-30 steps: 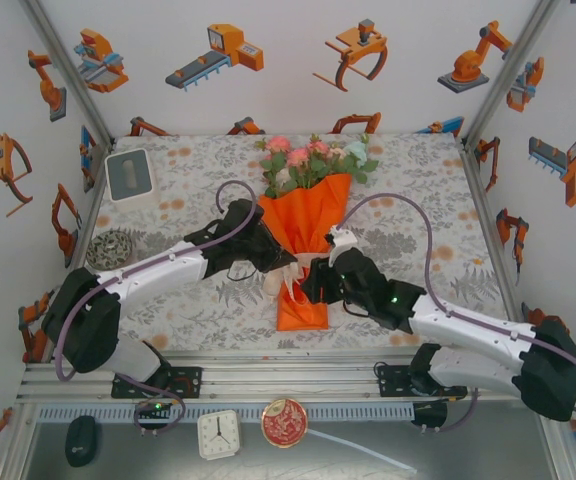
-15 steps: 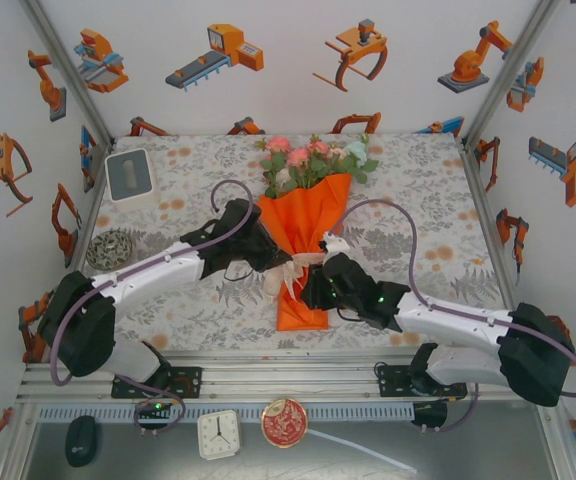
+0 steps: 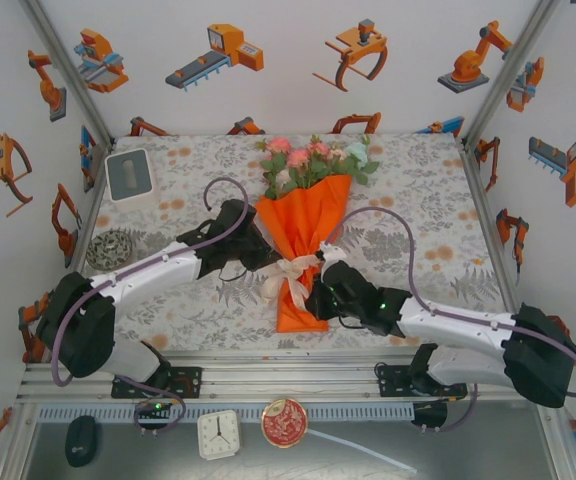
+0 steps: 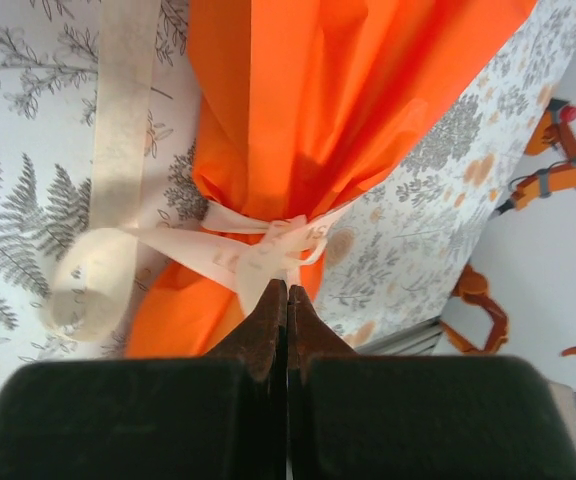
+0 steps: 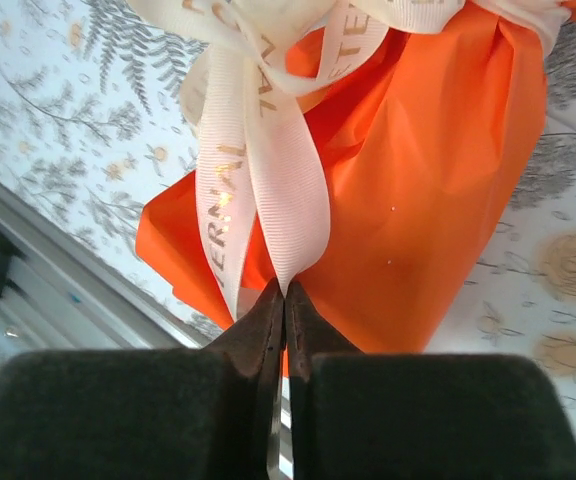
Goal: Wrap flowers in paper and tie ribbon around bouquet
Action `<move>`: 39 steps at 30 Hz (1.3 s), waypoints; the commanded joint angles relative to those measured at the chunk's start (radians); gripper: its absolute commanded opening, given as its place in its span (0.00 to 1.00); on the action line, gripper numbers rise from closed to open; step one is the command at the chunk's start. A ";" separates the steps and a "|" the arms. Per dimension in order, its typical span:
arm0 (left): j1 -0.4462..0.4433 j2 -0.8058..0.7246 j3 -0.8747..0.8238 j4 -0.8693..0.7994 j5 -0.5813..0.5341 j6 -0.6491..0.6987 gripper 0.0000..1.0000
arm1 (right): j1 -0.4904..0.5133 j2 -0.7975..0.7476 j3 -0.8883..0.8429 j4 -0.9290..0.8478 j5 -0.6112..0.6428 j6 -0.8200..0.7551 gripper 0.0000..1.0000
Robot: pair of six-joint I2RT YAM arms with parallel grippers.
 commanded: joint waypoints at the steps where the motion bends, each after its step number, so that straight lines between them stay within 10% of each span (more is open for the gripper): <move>1: 0.003 -0.018 0.024 -0.016 -0.010 0.171 0.00 | 0.002 -0.059 0.073 -0.091 0.132 -0.208 0.00; 11: 0.003 0.029 -0.053 0.053 0.146 0.289 0.05 | -0.076 -0.005 0.105 -0.011 0.021 -0.400 0.00; 23: 0.003 0.040 0.146 -0.081 0.001 0.739 0.54 | -0.077 -0.030 0.037 0.013 -0.063 -0.449 0.07; 30: 0.001 0.110 0.291 -0.093 0.173 1.096 0.52 | -0.076 -0.031 0.030 0.016 -0.076 -0.457 0.06; 39: 0.000 0.290 0.342 -0.046 0.438 1.112 0.38 | -0.078 -0.033 0.028 0.026 -0.073 -0.454 0.06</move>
